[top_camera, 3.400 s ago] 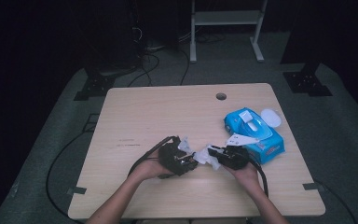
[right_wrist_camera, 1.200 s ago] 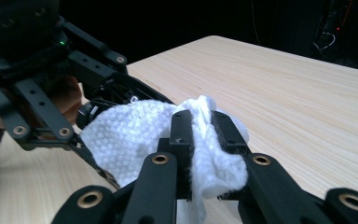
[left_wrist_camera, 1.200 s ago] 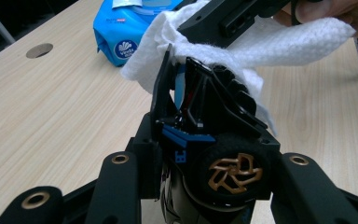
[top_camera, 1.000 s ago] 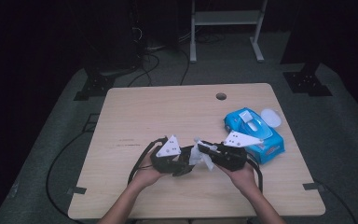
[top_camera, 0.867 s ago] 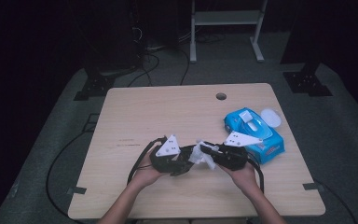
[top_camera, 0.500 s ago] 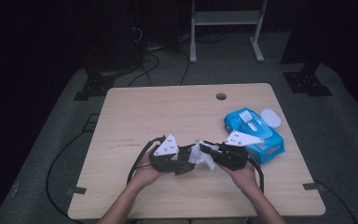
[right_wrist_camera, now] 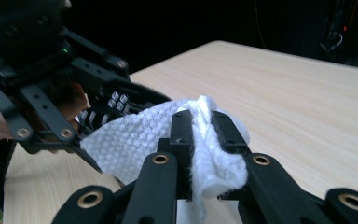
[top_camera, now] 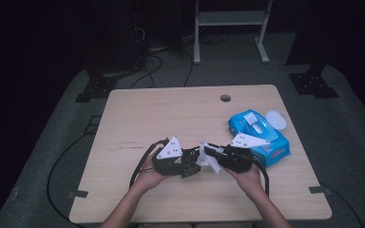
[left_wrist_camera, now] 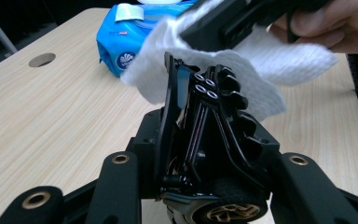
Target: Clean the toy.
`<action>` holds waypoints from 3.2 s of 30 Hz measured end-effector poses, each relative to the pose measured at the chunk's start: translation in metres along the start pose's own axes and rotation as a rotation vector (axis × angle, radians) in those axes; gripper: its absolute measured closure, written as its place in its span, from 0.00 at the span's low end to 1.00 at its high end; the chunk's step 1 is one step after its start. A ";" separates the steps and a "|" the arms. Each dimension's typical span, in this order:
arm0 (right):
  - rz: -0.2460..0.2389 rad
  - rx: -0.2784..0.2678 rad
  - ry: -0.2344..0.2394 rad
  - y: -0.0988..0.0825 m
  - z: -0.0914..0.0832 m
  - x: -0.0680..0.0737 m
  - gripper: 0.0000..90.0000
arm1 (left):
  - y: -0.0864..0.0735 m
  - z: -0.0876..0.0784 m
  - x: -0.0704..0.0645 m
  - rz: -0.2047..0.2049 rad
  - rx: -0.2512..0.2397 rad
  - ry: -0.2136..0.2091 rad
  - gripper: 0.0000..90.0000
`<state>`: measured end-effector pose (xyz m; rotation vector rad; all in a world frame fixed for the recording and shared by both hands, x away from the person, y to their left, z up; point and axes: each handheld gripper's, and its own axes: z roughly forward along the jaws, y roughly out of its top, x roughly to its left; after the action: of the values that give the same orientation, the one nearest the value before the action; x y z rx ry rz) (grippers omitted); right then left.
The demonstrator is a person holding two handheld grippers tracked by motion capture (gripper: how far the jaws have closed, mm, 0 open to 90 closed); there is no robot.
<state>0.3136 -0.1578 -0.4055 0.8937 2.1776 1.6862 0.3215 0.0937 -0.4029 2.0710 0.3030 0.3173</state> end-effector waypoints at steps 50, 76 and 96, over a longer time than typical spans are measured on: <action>-0.016 0.051 0.004 0.003 0.009 0.013 0.88 | -0.015 -0.013 0.016 -0.060 0.011 -0.061 0.64; -0.073 0.168 -0.049 -0.019 0.028 0.008 0.88 | -0.058 0.017 0.026 -0.084 0.246 -0.085 0.65; -0.111 0.185 -0.066 -0.023 0.036 0.009 0.88 | -0.053 0.019 0.023 -0.069 0.217 -0.038 0.63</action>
<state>0.3190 -0.1279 -0.4360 0.8432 2.3207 1.4031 0.3451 0.1126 -0.4559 2.2712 0.3994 0.2099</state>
